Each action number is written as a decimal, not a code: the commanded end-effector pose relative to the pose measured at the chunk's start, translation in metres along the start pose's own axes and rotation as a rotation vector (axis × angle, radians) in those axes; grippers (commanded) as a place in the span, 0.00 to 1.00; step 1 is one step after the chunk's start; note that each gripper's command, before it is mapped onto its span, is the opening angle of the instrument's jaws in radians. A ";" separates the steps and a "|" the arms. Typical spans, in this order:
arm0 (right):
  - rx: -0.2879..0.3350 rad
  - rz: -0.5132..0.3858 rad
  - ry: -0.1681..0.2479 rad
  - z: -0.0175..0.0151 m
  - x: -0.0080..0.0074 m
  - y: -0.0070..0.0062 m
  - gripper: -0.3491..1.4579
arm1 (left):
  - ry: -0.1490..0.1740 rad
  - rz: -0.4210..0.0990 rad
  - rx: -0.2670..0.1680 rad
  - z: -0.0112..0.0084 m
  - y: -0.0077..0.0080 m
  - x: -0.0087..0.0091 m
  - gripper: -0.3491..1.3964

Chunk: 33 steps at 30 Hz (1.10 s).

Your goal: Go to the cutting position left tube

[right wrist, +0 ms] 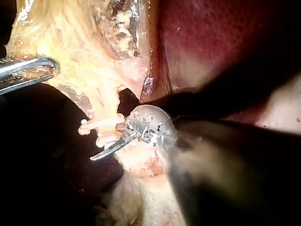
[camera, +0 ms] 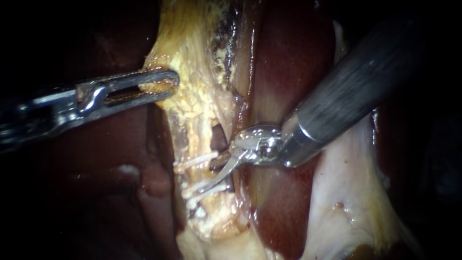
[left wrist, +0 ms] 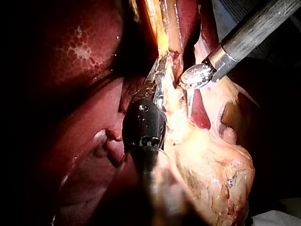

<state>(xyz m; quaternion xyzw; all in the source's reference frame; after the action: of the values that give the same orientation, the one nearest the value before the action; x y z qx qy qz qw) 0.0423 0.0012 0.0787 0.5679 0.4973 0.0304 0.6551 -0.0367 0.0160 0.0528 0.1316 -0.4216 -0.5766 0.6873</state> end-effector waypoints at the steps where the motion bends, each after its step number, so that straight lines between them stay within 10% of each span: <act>1: 0.014 0.000 0.007 0.0004 -0.0001 0.0001 0.91 | 0.000 -0.001 -0.001 0.0001 0.0001 0.0000 0.00; 33: 0.040 0.108 0.103 0.0026 0.0012 0.0023 0.90 | -0.003 -0.001 -0.008 0.0009 0.0008 -0.0001 0.00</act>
<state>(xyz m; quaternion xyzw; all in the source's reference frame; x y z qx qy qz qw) 0.0459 0.0009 0.0794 0.6050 0.4987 0.0852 0.6148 -0.0368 0.0166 0.0539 0.1281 -0.4204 -0.5789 0.6869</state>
